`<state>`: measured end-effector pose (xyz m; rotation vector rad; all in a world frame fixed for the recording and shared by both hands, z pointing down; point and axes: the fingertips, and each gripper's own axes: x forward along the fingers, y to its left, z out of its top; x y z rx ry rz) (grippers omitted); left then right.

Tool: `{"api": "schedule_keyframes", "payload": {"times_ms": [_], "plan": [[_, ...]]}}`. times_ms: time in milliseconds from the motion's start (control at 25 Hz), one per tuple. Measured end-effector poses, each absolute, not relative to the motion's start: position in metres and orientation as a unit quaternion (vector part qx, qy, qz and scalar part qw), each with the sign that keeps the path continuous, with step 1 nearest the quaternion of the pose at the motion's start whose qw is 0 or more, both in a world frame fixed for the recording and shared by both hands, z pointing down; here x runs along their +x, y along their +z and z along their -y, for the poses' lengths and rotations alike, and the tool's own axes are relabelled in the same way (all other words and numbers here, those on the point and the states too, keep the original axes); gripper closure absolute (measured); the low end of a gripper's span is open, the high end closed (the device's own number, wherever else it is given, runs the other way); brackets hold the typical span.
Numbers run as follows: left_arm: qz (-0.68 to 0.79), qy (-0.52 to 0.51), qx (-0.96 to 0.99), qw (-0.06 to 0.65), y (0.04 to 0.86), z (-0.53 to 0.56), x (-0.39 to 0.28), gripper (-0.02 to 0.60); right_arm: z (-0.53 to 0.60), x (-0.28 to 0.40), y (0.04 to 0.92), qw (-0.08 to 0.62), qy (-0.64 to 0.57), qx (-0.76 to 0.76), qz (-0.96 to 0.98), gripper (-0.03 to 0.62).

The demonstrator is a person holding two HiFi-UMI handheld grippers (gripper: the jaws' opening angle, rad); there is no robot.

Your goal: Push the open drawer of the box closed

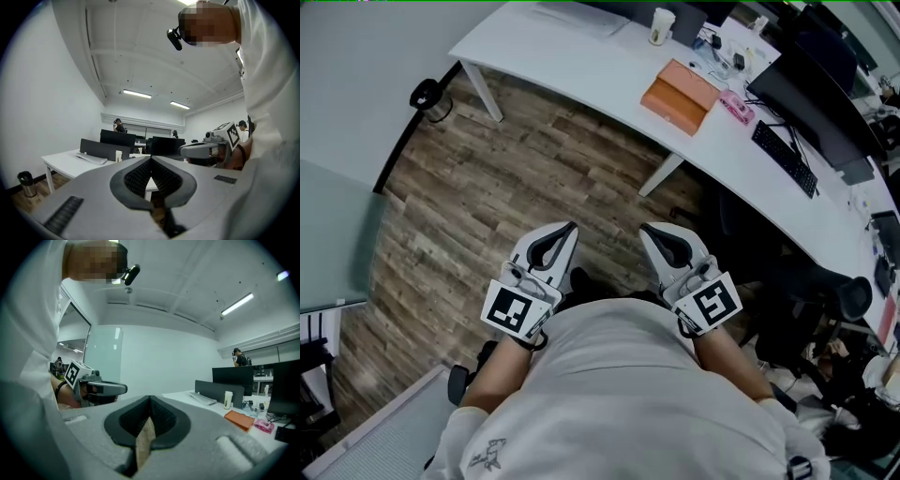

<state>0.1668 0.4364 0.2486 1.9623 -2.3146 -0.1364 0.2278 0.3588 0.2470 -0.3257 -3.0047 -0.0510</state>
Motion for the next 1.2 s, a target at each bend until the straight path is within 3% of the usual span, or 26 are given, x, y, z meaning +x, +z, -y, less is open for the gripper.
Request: {"api": "schedule_keyframes", "payload": {"times_ms": [560,1200], "plan": [[0.769,-0.031,0.636,0.064,0.268,-0.448,0.117,0.583,-0.341,0.174,0.270,0.053,-0.001,-0.089,0.995,0.592],[0.742,-0.015,0.664,0.089,0.286,-0.339,0.049,0.583,-0.233,0.109,0.292,0.074,0.033,-0.058,0.995,0.592]]}}
